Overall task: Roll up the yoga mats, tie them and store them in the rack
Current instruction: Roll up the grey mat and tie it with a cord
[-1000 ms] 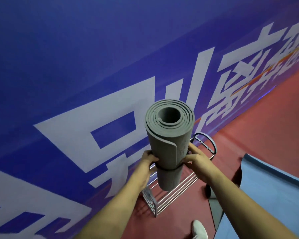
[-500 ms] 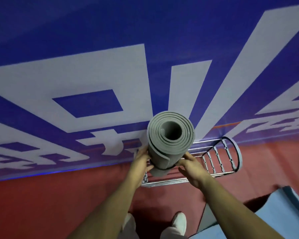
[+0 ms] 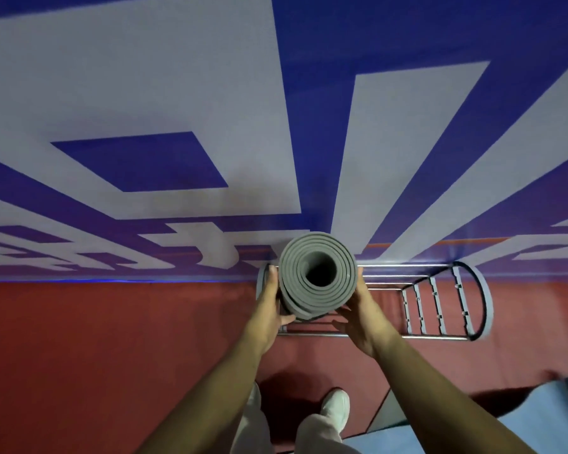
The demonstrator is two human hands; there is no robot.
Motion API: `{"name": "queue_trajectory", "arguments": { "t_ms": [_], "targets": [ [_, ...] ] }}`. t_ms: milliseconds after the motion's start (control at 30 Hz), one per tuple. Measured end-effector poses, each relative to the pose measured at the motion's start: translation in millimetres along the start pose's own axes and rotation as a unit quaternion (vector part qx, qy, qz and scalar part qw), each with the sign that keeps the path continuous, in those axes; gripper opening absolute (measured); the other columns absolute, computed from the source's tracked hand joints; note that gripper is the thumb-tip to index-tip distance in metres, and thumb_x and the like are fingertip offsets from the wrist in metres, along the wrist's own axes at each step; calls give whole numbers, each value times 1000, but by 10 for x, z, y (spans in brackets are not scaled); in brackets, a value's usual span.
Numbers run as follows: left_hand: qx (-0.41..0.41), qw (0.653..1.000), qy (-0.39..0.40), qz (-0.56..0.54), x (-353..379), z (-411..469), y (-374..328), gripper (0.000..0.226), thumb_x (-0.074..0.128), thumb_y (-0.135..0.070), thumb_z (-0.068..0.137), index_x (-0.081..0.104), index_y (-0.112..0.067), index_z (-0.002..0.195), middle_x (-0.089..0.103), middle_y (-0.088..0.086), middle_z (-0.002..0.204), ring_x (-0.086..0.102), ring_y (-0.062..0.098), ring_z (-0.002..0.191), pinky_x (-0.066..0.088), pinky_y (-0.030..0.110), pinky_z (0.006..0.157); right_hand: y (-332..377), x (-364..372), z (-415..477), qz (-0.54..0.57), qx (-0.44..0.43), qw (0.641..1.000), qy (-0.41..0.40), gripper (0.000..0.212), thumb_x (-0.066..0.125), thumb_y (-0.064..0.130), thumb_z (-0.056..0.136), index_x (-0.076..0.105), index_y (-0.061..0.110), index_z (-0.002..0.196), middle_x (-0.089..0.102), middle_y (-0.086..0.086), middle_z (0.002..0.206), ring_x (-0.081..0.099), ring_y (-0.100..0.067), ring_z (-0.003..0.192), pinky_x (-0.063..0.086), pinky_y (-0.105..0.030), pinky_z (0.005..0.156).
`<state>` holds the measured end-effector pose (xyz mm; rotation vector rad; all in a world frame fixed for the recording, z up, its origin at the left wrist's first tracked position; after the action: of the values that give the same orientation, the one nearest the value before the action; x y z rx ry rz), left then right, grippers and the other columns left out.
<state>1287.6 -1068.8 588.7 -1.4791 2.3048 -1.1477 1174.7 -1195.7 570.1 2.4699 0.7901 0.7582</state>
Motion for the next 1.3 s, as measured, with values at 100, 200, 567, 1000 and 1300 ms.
{"name": "queue_trajectory", "arguments": {
  "t_ms": [100,200,567,1000,1300],
  "targets": [
    [14,1000,15,12,-10,72,14,97,59,-87,63,40,-38,145,41,8,151,41,29,139,44,66,97,-67,-43,46,20,1,1000,0,67,37,80,88,65,34,127,65,2,130,56,-21,126,38,-53,112],
    [10,1000,25,14,-19,123,36,87,62,-83,68,41,-44,143,48,-5,147,47,23,134,46,66,95,-84,-14,69,22,0,1000,2,66,40,76,89,65,29,128,66,-2,129,60,-22,122,46,-49,107],
    [-66,995,-73,26,-316,314,542,82,60,-89,60,56,-46,130,62,-5,133,62,21,118,54,57,89,-162,33,261,-45,31,998,-2,58,35,72,92,66,34,123,74,3,111,69,-23,107,56,-58,88],
    [-91,986,-128,48,-375,549,442,74,45,-87,73,50,-42,132,62,-3,130,63,21,114,60,45,76,-151,148,640,-85,39,995,-28,59,44,76,87,66,34,121,76,3,106,72,-22,99,59,-53,85],
    [-93,984,-147,34,-460,614,351,49,37,-70,92,51,-39,128,64,0,128,68,21,103,60,41,70,-95,271,840,-129,52,990,-33,74,49,92,67,70,38,114,76,-1,106,73,-26,98,60,-55,79]
  ]
}}
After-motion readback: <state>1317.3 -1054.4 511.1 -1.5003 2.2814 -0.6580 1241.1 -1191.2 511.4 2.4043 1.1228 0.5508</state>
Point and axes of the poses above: each hand's wrist, its own z-axis towards the middle knuckle, its own x-axis out of the palm, y = z × x, the point moved 6 cm from there along z, towards the middle knuckle
